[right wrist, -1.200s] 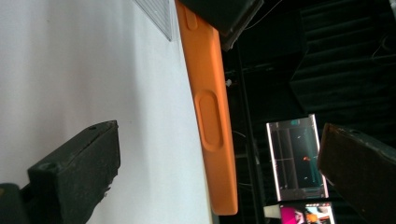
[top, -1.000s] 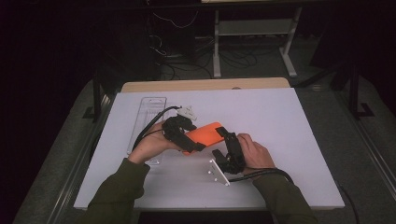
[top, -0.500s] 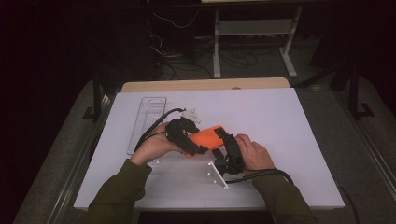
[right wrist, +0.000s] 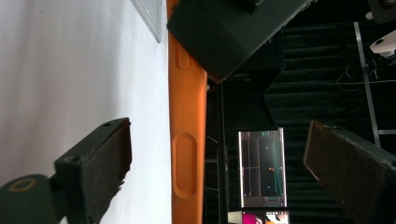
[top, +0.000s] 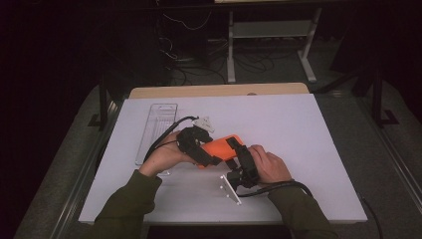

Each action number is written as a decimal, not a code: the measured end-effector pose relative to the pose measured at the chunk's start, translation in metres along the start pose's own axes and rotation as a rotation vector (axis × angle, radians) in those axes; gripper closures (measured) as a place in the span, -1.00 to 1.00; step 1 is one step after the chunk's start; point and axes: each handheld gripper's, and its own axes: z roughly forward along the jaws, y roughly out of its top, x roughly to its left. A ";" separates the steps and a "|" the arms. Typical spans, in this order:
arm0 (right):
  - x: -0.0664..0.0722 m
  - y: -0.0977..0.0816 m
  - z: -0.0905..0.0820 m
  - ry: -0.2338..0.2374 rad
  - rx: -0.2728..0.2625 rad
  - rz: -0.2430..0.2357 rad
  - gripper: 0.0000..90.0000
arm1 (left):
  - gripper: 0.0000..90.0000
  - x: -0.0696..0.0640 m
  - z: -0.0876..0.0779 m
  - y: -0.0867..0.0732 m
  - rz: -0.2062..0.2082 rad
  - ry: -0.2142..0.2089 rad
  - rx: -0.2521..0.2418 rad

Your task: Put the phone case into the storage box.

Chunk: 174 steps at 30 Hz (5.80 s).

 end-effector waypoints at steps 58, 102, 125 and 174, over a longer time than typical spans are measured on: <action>-0.001 0.007 -0.006 0.102 0.042 -0.004 0.62 | -0.66 0.000 -0.001 0.000 -0.004 -0.006 0.000; -0.003 0.011 -0.011 0.067 0.047 -0.035 0.82 | -1.00 0.002 -0.013 -0.003 -0.023 -0.064 -0.075; -0.009 -0.024 -0.015 0.058 0.116 -0.017 0.81 | -1.00 0.009 -0.021 -0.013 -0.011 -0.011 -0.072; -0.020 -0.052 -0.024 0.063 0.169 0.065 0.79 | -0.99 0.017 -0.003 -0.044 -0.033 0.069 -0.133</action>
